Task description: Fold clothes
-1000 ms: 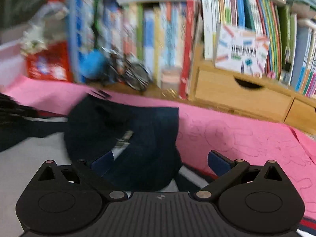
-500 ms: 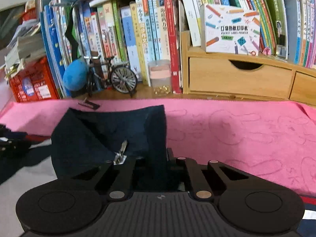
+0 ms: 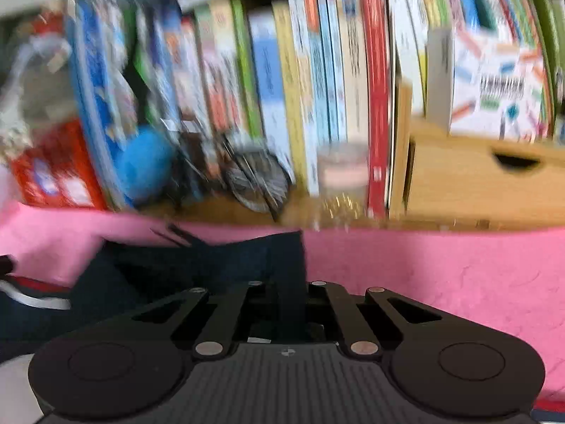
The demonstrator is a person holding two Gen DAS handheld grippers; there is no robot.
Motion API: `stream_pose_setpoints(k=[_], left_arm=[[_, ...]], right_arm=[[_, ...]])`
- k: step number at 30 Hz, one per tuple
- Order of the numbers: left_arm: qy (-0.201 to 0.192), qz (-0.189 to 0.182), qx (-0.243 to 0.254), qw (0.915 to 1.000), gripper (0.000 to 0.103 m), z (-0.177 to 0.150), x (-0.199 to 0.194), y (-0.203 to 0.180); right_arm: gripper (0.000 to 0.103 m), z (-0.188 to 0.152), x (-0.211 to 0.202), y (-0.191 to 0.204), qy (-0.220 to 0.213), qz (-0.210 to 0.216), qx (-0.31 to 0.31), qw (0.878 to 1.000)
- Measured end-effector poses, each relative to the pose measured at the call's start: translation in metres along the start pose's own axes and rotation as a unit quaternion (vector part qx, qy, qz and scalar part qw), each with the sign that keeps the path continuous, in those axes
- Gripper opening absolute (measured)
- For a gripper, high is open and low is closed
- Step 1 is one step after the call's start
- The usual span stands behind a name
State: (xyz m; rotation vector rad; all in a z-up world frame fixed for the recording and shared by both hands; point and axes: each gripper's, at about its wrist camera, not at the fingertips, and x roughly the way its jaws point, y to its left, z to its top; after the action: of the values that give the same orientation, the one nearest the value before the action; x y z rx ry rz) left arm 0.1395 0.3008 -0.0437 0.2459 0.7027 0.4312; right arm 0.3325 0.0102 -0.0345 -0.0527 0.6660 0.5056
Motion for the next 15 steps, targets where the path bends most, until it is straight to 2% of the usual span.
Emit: stream_pose_setpoints(k=[1, 3, 4, 5, 7, 9, 12, 14, 15], left_arm=[[0.001, -0.001, -0.013, 0.9999, 0.001, -0.004, -0.001, 0.006], [-0.012, -0.003, -0.017, 0.9998, 0.006, -0.007, -0.016, 0.008], [-0.023, -0.004, -0.014, 0.9996, 0.006, -0.007, -0.026, 0.007], [-0.035, -0.008, -0.01, 0.9993, 0.006, -0.008, -0.037, 0.005], [-0.053, -0.029, -0.009, 0.9981, 0.008, -0.009, -0.059, 0.0], [-0.062, -0.055, -0.016, 0.9964, 0.009, -0.013, -0.079, -0.006], [-0.053, -0.087, -0.025, 0.9945, 0.01, -0.024, -0.098, -0.019], [-0.042, -0.098, -0.024, 0.994, 0.01, -0.034, -0.106, -0.028], [-0.037, -0.104, -0.024, 0.9936, 0.01, -0.039, -0.11, -0.033]], right_arm=[[0.012, 0.0, -0.007, -0.004, -0.007, 0.008, 0.015, 1.0], [0.027, 0.0, -0.029, -0.016, -0.022, 0.028, 0.035, 0.999], [0.052, 0.0, -0.045, -0.022, -0.026, 0.038, 0.038, 0.998], [0.067, -0.005, -0.065, -0.031, -0.038, 0.035, 0.028, 0.998], [0.067, -0.016, -0.108, -0.048, -0.067, 0.026, 0.003, 0.997], [0.066, -0.037, -0.147, -0.075, -0.07, -0.019, -0.025, 0.997], [0.064, -0.078, -0.196, -0.129, -0.043, -0.111, -0.026, 0.993], [0.063, -0.106, -0.221, -0.176, -0.015, -0.182, -0.004, 0.983], [0.063, -0.122, -0.233, -0.203, 0.003, -0.225, 0.01, 0.974]])
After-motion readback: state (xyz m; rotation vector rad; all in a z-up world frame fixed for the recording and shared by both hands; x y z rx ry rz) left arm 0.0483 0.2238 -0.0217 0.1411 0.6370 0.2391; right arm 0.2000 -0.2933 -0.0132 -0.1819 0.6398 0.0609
